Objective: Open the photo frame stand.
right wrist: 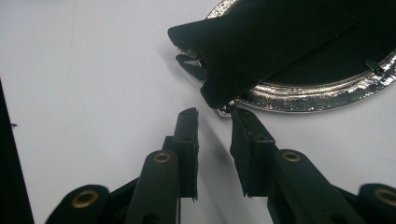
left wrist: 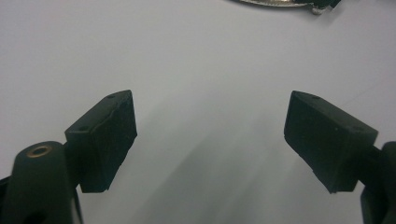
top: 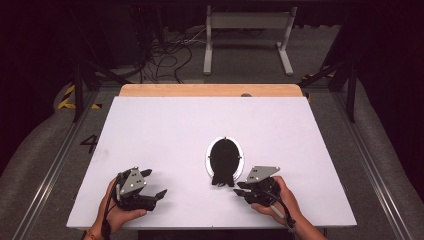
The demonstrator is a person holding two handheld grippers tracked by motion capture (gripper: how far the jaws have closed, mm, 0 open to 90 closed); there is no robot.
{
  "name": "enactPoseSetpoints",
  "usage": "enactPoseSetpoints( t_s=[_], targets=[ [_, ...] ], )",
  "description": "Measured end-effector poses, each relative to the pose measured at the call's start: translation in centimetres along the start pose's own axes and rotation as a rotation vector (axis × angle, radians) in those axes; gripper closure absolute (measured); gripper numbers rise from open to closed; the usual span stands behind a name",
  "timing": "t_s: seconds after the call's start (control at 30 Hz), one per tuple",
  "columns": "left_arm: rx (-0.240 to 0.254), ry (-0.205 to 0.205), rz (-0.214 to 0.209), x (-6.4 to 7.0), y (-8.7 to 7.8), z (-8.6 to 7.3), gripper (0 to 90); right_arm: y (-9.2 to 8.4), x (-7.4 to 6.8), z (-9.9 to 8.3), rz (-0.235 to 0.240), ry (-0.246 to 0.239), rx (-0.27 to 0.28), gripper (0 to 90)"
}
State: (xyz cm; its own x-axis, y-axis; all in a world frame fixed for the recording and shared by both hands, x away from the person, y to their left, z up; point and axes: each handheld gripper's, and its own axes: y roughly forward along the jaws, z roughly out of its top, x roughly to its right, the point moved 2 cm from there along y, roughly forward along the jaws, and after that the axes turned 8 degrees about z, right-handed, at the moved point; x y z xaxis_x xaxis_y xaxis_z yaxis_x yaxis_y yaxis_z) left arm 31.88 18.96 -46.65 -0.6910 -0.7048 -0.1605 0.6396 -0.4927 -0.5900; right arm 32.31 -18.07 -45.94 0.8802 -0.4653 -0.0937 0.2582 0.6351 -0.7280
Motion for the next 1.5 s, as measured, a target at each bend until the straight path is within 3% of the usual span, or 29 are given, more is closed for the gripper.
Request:
enactPoseSetpoints(
  t_s=[0.27,0.63,0.87,1.07,1.5],
  targets=[
    [-0.024,0.004,-0.003,0.1,0.6,-0.1,17.2,0.9,0.2,0.1,-0.01,0.008,-0.019,72.9],
    [-0.027,-0.015,-0.022,0.1,0.6,-0.1,17.3,1.3,0.1,0.3,-0.022,0.014,-0.001,71.2],
    [-0.031,-0.011,-0.03,0.3,0.8,0.0,16.9,1.4,1.1,0.0,0.06,0.105,0.069,65.7],
    [-0.052,-0.001,-0.036,0.8,1.3,-0.1,17.0,1.4,1.9,-0.2,0.15,0.192,0.131,53.2],
    [-0.068,0.022,-0.034,1.2,1.8,0.1,17.0,1.6,3.1,-0.1,0.275,0.346,0.237,47.7]
  ],
)
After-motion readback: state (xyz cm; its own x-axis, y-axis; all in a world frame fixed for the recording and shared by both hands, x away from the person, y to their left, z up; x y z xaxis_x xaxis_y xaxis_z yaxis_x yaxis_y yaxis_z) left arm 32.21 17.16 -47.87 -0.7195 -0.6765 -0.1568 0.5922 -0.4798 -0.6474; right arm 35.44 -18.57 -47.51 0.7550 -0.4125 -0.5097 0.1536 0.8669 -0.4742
